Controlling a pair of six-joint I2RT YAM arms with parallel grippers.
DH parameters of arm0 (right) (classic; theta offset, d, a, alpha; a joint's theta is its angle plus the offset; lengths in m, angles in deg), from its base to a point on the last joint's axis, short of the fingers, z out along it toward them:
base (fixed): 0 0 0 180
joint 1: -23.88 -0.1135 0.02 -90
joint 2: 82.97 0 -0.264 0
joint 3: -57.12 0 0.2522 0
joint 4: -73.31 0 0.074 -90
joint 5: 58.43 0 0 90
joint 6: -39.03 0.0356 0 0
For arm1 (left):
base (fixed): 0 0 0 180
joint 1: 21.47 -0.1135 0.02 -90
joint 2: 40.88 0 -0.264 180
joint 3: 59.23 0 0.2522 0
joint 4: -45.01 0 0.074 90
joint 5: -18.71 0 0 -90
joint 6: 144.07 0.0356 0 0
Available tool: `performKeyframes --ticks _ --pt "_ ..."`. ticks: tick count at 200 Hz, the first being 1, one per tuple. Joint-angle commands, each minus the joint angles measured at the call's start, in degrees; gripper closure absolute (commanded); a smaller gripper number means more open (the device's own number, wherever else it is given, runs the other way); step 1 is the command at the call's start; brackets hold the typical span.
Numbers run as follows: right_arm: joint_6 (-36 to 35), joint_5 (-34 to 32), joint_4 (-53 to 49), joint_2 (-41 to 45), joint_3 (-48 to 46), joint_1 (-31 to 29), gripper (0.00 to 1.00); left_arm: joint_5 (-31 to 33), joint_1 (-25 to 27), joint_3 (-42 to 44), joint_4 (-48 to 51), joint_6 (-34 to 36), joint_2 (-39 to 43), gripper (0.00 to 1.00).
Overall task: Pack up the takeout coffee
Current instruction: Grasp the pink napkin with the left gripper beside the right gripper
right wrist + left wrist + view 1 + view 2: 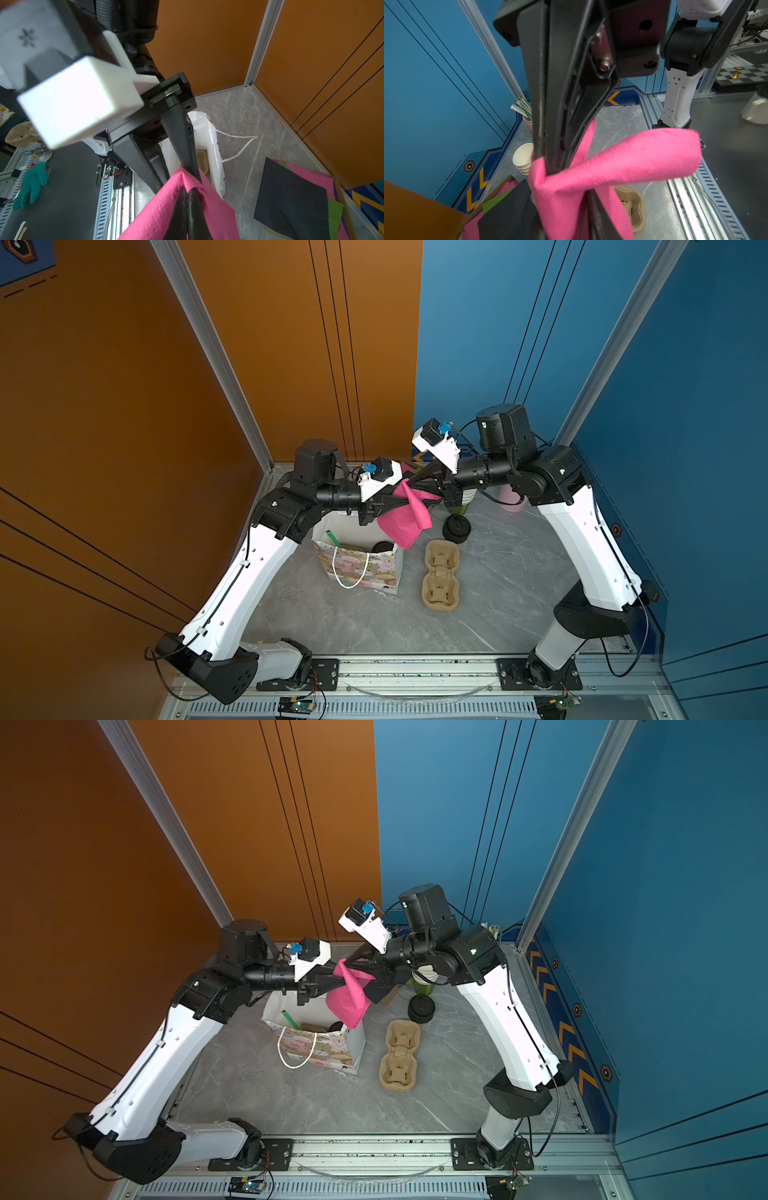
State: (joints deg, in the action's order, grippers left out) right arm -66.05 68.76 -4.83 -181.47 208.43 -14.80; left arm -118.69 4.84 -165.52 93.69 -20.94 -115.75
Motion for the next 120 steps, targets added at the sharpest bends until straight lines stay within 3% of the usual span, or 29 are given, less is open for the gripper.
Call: performKeyframes --ticks 1,5,32,54,97,120 --pt "-0.04 -0.11 -0.24 -0.61 1.74 -0.35 0.98 1.89 0.89 0.49 0.50 2.96 0.37 0.95" --pt "0.07 -0.49 -0.10 -0.56 1.75 -0.33 0.96 2.16 0.94 0.51 0.50 3.11 0.45 1.00" --pt "1.44 -1.95 0.92 -0.22 1.71 0.53 0.75 3.98 0.98 1.51 0.44 3.12 1.38 1.00" --pt "2.74 -1.54 0.88 0.55 1.61 2.42 0.46 5.89 0.76 3.52 -2.13 1.43 2.66 1.00" --pt "2.99 -0.21 1.60 4.43 -1.37 3.59 0.01 7.33 -0.46 5.52 -6.36 -2.23 4.04 1.00" --pt "1.08 -1.90 1.71 5.67 -2.55 1.92 0.00 7.23 -0.69 5.61 -7.03 -3.02 4.21 1.00"
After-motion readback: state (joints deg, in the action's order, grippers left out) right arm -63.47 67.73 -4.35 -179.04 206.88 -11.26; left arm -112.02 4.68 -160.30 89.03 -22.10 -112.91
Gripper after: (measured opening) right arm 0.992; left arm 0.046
